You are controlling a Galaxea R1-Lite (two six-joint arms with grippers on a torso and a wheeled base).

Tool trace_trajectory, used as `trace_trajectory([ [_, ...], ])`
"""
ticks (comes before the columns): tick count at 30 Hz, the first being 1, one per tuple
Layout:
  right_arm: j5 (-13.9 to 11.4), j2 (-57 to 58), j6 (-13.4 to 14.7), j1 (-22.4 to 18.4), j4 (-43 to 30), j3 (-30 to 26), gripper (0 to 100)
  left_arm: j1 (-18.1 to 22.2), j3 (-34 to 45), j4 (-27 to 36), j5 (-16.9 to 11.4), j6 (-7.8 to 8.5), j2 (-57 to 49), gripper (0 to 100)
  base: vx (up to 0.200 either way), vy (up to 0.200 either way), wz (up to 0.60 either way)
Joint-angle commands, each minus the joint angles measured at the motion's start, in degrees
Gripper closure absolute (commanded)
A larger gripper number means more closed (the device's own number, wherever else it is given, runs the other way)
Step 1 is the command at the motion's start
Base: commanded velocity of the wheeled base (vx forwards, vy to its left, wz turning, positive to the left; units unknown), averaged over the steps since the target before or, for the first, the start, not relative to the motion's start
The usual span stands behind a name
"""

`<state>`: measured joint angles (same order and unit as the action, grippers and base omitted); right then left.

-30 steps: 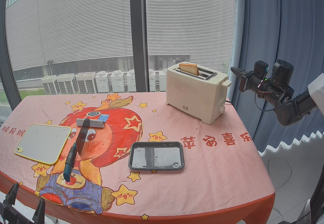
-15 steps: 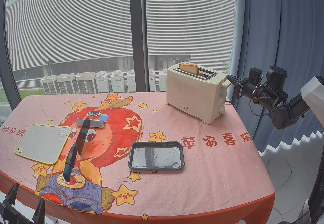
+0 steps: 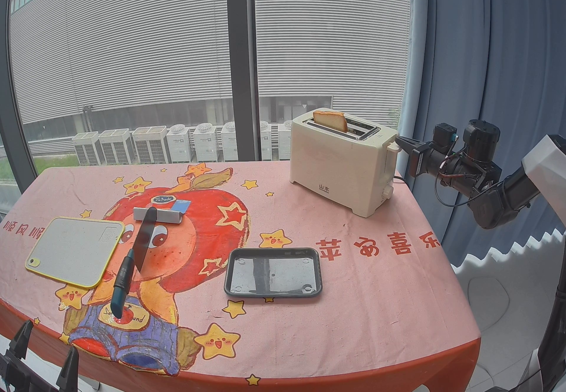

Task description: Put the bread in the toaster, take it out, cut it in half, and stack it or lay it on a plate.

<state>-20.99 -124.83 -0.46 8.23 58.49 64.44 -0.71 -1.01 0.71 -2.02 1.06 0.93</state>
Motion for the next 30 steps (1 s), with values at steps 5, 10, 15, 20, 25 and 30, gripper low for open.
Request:
trace_trajectory([
  [5, 0.0, -0.4, -0.2, -0.1, 0.0, -0.3, 100, 0.0, 0.8, 0.0, 0.0, -0.01, -0.3, 0, 0.000, 0.000, 0.00],
  [10, 0.0, -0.2, -0.2, 0.0, 0.0, -1.0, 100, 0.0, 0.8, 0.0, 0.0, -0.01, -0.3, 0, 0.000, 0.000, 0.00],
  [15, 0.0, -0.3, -0.5, 0.0, 0.0, -1.2, 100, 0.0, 0.8, 0.0, 0.0, -0.01, -0.3, 0, 0.000, 0.000, 0.00],
  [20, 0.1, -0.1, -0.6, -0.1, 0.0, -1.7, 100, 0.0, 0.7, 0.0, 0.0, -0.01, -0.3, 0, 0.000, 0.000, 0.00],
  [25, 0.1, -0.3, -1.3, -0.1, 0.0, -2.1, 100, 0.0, 0.8, 0.0, 0.0, -0.01, -0.3, 0, 0.000, 0.000, 0.00],
  [30, 0.1, -0.2, -1.7, -0.1, 0.0, -3.1, 100, 0.0, 0.8, 0.0, 0.0, -0.01, -0.3, 0, 0.000, 0.000, 0.00],
])
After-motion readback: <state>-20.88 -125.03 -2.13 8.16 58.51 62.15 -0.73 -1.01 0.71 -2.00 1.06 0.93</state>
